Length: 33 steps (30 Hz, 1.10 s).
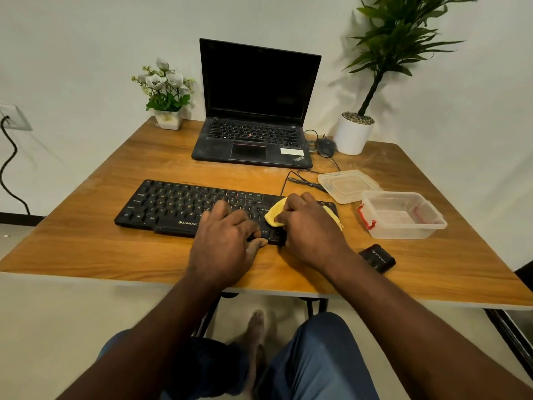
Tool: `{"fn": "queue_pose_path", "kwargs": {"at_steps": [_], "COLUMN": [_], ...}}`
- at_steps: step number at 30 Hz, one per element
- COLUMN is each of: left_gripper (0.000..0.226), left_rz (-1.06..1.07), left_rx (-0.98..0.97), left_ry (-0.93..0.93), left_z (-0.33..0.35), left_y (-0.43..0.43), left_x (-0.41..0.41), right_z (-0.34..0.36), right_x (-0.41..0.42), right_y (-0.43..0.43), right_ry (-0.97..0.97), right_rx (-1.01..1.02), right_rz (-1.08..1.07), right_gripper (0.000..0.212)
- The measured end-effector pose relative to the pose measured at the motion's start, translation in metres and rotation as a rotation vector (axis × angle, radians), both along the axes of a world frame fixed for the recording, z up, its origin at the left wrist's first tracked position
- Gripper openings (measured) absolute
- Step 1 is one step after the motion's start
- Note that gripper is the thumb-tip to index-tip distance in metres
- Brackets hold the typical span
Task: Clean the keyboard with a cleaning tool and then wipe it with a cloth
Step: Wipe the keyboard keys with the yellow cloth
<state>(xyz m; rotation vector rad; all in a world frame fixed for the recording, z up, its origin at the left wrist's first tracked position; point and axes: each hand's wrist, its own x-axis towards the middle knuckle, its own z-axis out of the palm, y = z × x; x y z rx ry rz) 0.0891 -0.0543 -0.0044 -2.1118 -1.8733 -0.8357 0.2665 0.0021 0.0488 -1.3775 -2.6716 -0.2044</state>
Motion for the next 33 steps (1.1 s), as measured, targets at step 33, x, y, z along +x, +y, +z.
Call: {"fn": "queue_pose_path", "kwargs": {"at_steps": [33], "left_gripper": [0.024], "left_rz": [0.010], "left_rx": [-0.030], "left_ry": [0.011], "left_z": [0.004], "left_y": [-0.004], "left_x": [-0.002], "right_z": [0.015], "right_x": [0.023], "right_y": [0.016], "right_ry": [-0.225], "right_rx": [0.151], "right_rz": [0.624], "right_gripper": [0.039]}}
